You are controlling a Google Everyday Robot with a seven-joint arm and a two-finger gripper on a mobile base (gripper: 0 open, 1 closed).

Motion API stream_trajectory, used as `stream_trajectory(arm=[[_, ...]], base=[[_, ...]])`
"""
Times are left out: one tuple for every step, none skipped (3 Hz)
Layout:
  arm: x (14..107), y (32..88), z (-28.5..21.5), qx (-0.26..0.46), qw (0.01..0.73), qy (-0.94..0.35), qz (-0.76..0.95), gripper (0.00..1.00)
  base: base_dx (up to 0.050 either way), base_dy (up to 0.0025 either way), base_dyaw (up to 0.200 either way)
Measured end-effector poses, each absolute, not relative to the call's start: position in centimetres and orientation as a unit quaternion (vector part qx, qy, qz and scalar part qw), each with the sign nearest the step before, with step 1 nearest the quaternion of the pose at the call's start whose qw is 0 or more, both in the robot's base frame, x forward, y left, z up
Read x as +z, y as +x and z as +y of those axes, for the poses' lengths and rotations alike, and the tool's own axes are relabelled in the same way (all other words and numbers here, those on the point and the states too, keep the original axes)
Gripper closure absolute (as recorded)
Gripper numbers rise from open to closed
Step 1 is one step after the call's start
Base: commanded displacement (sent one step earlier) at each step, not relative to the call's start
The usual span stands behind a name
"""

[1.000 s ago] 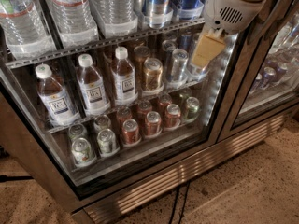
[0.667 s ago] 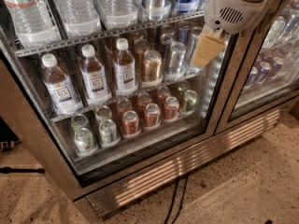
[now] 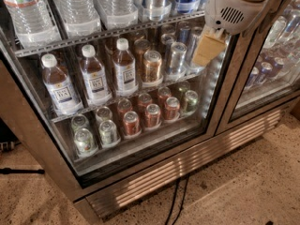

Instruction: Close left fridge door

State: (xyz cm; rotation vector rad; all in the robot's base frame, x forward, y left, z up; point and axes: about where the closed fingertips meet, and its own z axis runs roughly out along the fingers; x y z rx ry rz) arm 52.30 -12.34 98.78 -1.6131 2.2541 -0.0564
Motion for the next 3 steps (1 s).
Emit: stream_trajectory(arm=[[98.78,52.30,-12.34,-0.020,0.184,-0.572,0.799,0.58],[98.79,52.30,-12.34,-0.020,0.184,-0.572,0.799,0.35],[98.79,52.30,-12.34,-0.020,0.184,-0.572,0.799,0.12]], base=[[0.000,0.00000,0.000],[0.000,0.00000,0.000],[0.000,0.00000,0.000]])
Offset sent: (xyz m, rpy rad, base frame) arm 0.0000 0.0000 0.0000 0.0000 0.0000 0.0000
